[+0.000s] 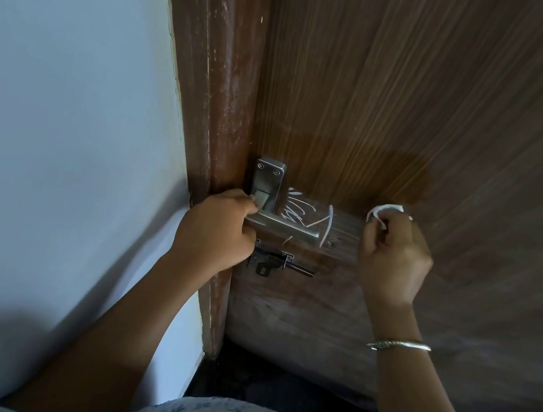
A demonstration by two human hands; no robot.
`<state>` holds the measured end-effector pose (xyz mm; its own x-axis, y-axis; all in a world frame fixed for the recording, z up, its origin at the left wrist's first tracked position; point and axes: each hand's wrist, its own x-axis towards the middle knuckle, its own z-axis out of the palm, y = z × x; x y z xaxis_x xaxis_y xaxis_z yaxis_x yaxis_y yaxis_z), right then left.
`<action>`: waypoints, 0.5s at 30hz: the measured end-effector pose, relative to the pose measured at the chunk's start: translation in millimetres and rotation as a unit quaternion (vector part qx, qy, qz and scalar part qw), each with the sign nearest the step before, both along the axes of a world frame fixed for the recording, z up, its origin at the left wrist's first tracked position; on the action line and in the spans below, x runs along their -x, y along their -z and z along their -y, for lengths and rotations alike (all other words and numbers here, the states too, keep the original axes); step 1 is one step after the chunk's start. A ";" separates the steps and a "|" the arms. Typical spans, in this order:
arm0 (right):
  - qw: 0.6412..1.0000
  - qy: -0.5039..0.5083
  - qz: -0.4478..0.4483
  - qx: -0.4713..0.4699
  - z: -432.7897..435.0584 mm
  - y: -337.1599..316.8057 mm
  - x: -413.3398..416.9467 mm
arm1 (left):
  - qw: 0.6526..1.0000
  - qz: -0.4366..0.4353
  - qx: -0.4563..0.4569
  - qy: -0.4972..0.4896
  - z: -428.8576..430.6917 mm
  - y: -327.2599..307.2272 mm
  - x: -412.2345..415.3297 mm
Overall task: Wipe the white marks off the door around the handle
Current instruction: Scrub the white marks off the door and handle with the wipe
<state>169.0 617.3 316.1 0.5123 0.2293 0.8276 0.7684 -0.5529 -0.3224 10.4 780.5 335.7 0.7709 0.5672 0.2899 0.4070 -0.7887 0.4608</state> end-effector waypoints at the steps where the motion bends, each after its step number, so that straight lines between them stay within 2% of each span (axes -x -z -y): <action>1: 1.000 -0.019 -0.003 0.007 -7.0 -1.4 3.5 | 1.000 0.001 -0.001 0.001 0.6 0.3 0.2; 6: 0.987 -0.095 -0.018 0.125 -54.8 -12.3 28.9 | 1.000 0.003 0.009 -0.004 -1.0 2.3 1.4; 10: 0.978 -0.082 -0.023 0.189 -65.0 -17.6 32.5 | 1.000 -0.006 0.003 -0.006 -1.7 2.9 2.1; 15: 0.991 0.030 -0.044 0.123 -27.0 -13.7 20.6 | 1.000 0.007 0.002 -0.001 -2.0 3.2 0.9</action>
